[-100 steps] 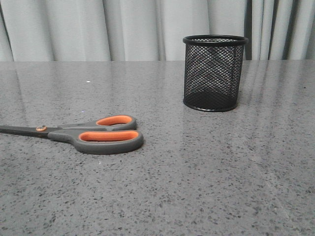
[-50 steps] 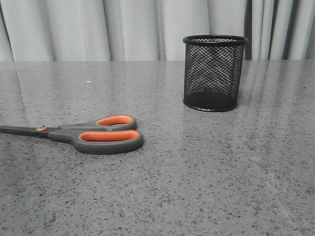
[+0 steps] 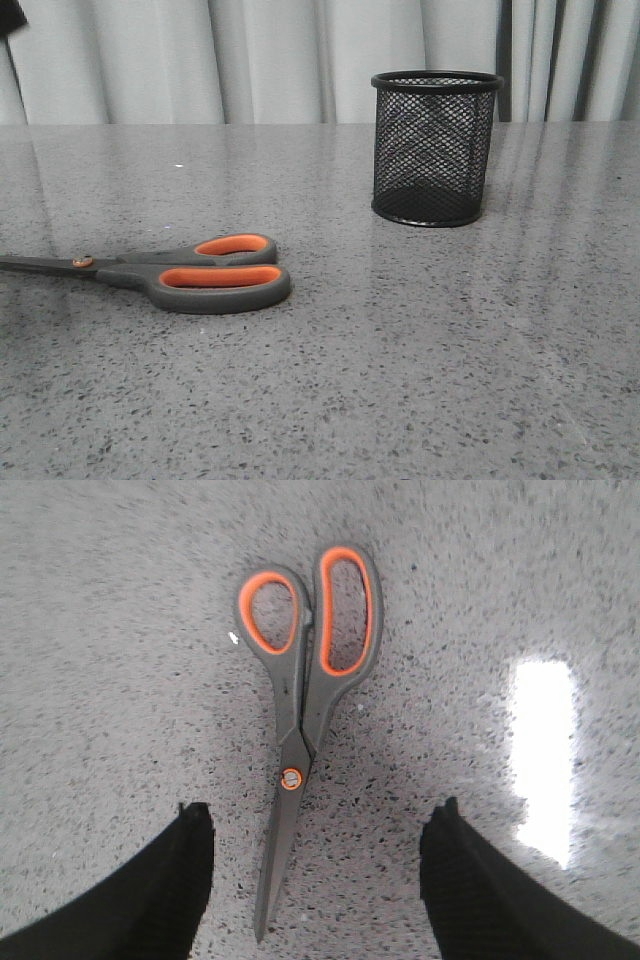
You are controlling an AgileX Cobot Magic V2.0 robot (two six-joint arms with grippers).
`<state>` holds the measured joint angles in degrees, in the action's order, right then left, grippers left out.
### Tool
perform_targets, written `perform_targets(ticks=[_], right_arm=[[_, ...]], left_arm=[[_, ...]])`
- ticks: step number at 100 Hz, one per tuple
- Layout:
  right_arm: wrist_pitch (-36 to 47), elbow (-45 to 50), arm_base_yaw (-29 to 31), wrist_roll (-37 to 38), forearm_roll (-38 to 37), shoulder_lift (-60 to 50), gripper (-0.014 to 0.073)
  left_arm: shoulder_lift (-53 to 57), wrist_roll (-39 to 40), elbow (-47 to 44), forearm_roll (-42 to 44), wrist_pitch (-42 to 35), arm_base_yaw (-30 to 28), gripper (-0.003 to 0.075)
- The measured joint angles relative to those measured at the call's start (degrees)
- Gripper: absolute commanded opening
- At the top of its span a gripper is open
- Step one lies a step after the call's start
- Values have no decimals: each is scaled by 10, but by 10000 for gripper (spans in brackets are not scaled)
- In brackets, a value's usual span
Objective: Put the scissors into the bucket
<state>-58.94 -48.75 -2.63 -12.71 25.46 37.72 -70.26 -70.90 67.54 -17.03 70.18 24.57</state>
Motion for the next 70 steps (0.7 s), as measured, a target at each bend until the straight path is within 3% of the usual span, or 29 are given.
perform_targets(ticks=[18,70], right_arm=[[0,0,-1,0,0,0,426],[-3,0,-18,0,2,0,426]], left_arm=[[-67,-51,1,25,-12,26,420],[-191,-72,35,57,-37,42,420]])
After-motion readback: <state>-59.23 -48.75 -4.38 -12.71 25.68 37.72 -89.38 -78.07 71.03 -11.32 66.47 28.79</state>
